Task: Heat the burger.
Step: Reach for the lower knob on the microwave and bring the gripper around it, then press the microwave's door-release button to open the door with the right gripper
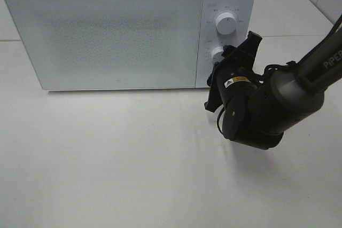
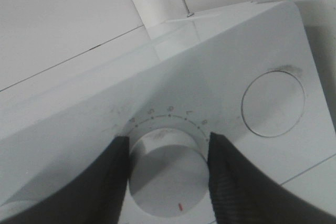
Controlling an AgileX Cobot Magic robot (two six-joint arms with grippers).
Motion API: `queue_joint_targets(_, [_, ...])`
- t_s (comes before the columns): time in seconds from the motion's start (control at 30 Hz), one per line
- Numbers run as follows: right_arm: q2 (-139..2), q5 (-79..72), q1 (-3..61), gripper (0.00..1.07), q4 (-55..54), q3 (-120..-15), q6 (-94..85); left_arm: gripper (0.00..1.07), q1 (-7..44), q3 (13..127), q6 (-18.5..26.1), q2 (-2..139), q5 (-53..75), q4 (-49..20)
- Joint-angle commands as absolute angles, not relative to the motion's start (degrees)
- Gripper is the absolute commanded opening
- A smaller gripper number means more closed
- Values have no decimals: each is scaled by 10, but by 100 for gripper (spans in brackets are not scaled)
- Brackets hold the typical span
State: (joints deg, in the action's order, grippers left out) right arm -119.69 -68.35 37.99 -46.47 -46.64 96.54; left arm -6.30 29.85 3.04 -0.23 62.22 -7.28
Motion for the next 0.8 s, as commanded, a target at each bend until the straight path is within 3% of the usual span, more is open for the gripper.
queue_joint_targets(0.03, [-1193,-789,380,37,-437,-476,933,100,-65,296,28,-17,614,-72])
queue_joint_targets(0.4, [-1164,-800,378,72,-485,-456,803,100,-65,296,28,-17,614,-72])
queue_joint_targets(0.8, [-1115,-705,378,74,-384,-376,732,100,-65,296,28,-17,614,-72])
